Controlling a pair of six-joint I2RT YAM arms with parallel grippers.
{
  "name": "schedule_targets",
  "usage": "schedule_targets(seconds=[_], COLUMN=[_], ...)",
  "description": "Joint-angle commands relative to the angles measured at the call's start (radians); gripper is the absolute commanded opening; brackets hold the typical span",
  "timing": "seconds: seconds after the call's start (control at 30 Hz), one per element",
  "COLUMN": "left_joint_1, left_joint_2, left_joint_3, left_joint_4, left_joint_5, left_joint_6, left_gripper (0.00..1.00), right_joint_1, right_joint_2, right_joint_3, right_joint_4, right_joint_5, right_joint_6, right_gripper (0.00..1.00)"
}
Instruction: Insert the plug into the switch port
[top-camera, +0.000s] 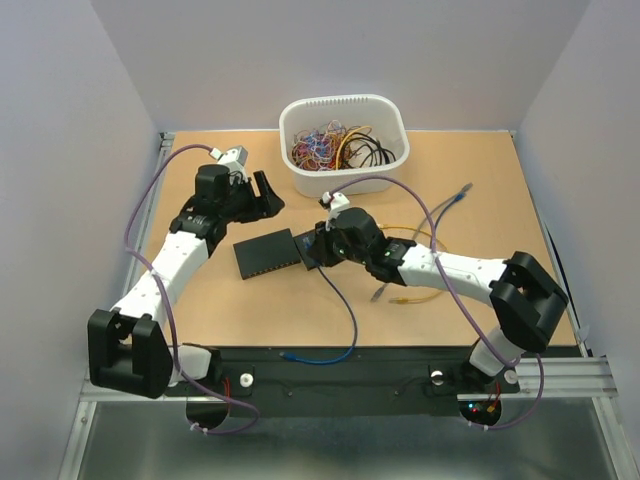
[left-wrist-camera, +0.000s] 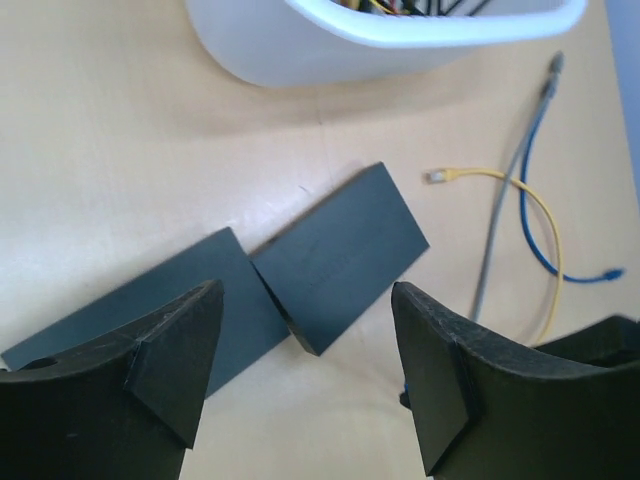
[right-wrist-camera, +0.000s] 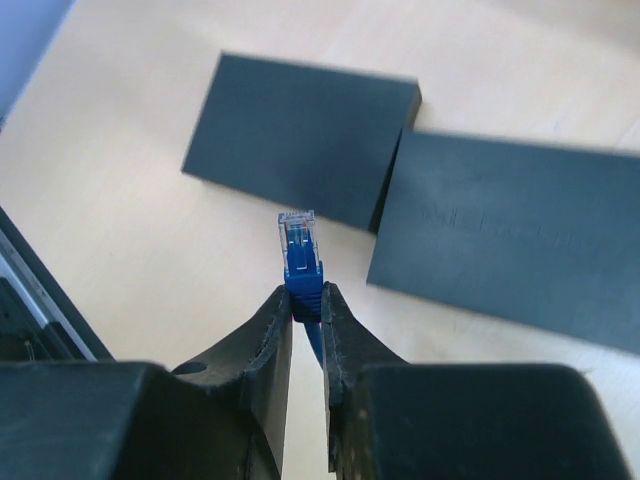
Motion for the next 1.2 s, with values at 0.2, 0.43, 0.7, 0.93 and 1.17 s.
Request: schedule_targets(seconds=[0.2, 0.43, 0.7, 0.93, 1.17], left_joint_1=[0.16, 0.192, 0.206, 0.212, 0.209], left_joint_2=[0.165, 0.294, 0.36, 0.383, 0.364], left_joint_3=[0.072, 0.086, 0.005, -0.061, -0.131], left_joint_4=[-0.028, -0.065, 0.057, 0.135, 0.173], left_joint_5=[0.007, -0.039, -0.083, -0.062, -0.025], left_joint_6=[-0.025, -0.14, -0.209, -0.248, -0.258], left_gripper=[0.79, 0.77, 0.76, 0.76, 0.74], right_joint_1=[0.08, 0.087, 0.085, 0.074, 0.028], right_joint_2=[0.075, 0.201, 0.334, 0.427, 0.471], right_joint_3=[-0.034, 0.024, 0.141, 0.228, 0.29], right_joint_4=[-0.006, -0.006, -0.055, -0.144, -0.199], right_joint_5=[-0.08, -0.103, -0.117, -0.082, -0.065], right_joint_6=[0.129, 0.164, 0.155, 0.141, 0.123], right_gripper=[0.0, 0.01, 0.0, 0.0, 0.0])
